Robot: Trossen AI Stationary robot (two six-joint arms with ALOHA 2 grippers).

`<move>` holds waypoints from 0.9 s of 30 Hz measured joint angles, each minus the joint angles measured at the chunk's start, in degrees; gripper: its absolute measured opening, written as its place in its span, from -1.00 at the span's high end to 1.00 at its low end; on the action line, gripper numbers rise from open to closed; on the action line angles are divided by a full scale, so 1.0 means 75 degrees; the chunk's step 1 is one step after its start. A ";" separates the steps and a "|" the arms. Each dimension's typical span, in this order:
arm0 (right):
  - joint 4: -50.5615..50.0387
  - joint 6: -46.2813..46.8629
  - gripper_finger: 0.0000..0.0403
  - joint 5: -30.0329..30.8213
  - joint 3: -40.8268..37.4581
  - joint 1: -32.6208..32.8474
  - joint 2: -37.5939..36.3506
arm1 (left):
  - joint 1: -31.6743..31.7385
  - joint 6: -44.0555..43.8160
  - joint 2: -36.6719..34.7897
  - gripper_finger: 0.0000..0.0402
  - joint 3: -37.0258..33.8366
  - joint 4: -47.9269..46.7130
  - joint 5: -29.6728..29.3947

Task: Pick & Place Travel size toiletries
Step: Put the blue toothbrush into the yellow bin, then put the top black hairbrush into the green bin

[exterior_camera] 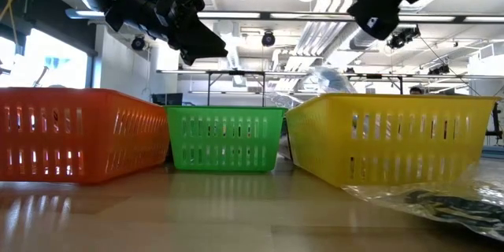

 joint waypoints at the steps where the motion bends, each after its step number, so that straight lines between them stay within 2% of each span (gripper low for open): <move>1: -0.0001 -0.0209 0.55 0.0154 0.0000 -0.0070 -0.0043 | 0.0001 0.0000 0.0000 0.25 0.0000 0.0000 0.0000; 8: -0.0001 -0.0958 0.56 0.1106 0.0000 -0.0703 -0.0075 | 0.0003 -0.0005 0.0000 0.25 0.0000 -0.0003 0.0000; 15: -0.0007 -0.1052 0.58 0.1135 0.0000 -0.1306 -0.0075 | 0.0001 0.0015 0.0001 0.25 0.0000 -0.0003 0.0000; 20: -0.0008 -0.1646 0.58 0.1136 0.0000 -0.1636 -0.0075 | 0.0001 0.0034 0.0000 0.25 0.0000 -0.0003 -0.0034; 27: -0.0005 -0.2089 0.58 0.1138 0.0000 -0.2132 -0.0075 | 0.0000 0.0102 0.0003 0.25 0.0000 -0.0002 -0.0819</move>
